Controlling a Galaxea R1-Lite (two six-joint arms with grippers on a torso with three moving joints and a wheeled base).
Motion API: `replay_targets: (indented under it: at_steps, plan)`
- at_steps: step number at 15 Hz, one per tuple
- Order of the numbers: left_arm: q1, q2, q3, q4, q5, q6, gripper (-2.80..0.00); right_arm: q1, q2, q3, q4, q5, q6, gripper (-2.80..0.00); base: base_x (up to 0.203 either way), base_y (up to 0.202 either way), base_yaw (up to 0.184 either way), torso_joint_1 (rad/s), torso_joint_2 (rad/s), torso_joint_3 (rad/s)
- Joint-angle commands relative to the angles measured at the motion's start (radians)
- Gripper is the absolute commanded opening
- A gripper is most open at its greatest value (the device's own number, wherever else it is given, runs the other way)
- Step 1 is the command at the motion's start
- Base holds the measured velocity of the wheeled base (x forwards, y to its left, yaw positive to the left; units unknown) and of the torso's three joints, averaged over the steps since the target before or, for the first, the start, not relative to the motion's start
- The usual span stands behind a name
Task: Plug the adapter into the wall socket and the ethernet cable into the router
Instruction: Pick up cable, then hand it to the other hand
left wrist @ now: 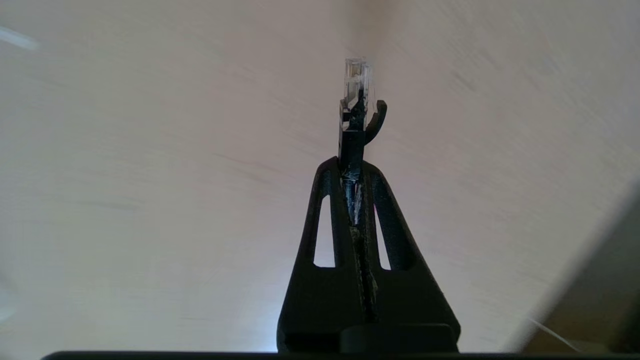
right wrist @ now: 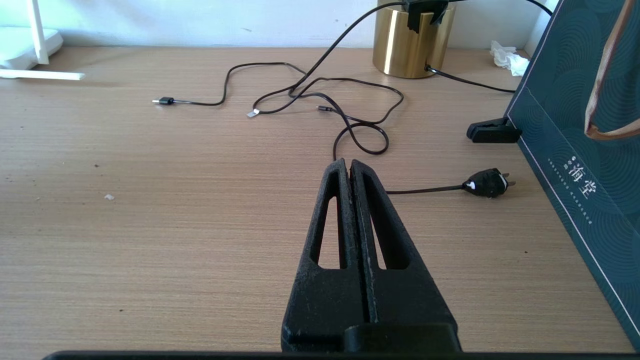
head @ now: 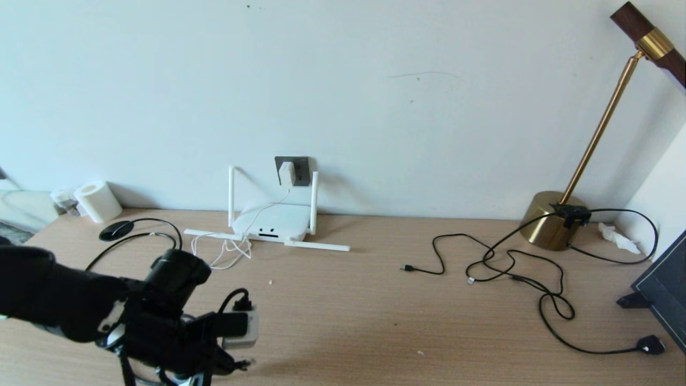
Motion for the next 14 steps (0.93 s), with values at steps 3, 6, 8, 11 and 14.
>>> replay_targets:
  at_steps: [3, 6, 8, 11, 14]
  plan:
    - [-0.07, -0.089, -0.306, 0.061, -0.01, 0.029, -2.8, 0.0, 0.0, 0.0, -0.001, 0.006, -0.016, -2.8, 0.0, 0.0, 0.0, 0.0, 0.0, 0.0]
    - [-0.234, -0.096, -0.43, -0.12, 0.211, 0.034, -2.8, 0.0, 0.0, 0.0, -0.001, 0.0, 0.002, -2.8, 0.0, 0.0, 0.0, 0.0, 0.0, 0.0]
    - [-0.331, -0.087, -0.447, -0.234, 0.34, 0.035, -2.8, 0.0, 0.0, 0.0, -0.001, 0.0, 0.002, -2.8, 0.0, 0.0, 0.0, 0.0, 0.0, 0.0]
    - [-0.393, -0.077, -0.462, -0.275, 0.52, 0.051, -2.8, 0.0, 0.0, 0.001, -0.001, -0.002, -0.002, -2.8, 0.0, 0.0, 0.0, 0.0, 0.0, 0.0]
    - [-0.402, -0.086, -0.465, -0.336, 0.521, 0.055, -2.8, 0.0, 0.0, 0.0, -0.001, -0.003, 0.019, -2.8, 0.0, 0.0, 0.0, 0.0, 0.0, 0.0]
